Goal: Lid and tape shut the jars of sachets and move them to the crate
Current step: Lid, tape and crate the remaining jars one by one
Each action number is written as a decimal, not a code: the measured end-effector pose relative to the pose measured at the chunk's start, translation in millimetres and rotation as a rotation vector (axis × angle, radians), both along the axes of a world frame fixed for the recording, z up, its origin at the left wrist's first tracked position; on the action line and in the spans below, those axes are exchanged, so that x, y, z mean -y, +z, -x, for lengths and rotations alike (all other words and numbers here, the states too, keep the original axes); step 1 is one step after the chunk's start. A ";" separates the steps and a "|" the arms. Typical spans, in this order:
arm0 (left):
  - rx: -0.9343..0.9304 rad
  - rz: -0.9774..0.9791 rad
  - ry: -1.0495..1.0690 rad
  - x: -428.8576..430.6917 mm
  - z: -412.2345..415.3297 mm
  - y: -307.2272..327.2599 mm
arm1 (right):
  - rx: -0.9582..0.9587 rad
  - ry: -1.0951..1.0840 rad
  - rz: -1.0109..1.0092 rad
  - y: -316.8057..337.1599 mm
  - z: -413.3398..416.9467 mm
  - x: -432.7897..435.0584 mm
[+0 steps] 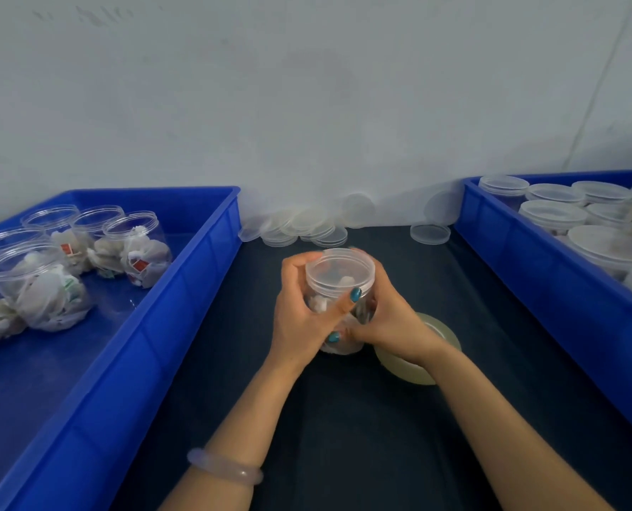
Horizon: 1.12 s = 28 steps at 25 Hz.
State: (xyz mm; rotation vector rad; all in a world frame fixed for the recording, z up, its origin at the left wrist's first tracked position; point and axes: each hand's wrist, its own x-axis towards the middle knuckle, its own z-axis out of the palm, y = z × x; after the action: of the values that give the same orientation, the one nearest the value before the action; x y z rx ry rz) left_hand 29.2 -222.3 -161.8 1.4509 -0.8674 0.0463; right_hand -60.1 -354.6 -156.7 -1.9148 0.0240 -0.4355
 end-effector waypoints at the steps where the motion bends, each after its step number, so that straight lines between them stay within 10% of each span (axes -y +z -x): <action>1: 0.006 -0.001 0.018 0.6 1.3 1.1 | 0.007 -0.029 0.017 -0.3 0.1 -0.3; 28: -0.027 -0.038 0.423 14.3 30.3 5.8 | 0.074 -0.418 0.363 -6.1 -7.5 -51.5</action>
State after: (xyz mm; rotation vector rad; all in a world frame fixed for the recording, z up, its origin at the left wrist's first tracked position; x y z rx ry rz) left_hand -1.1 -236.6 -155.9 1.6457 -0.5297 0.3272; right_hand -52.6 -303.1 -162.8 -2.2523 0.3208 -0.8365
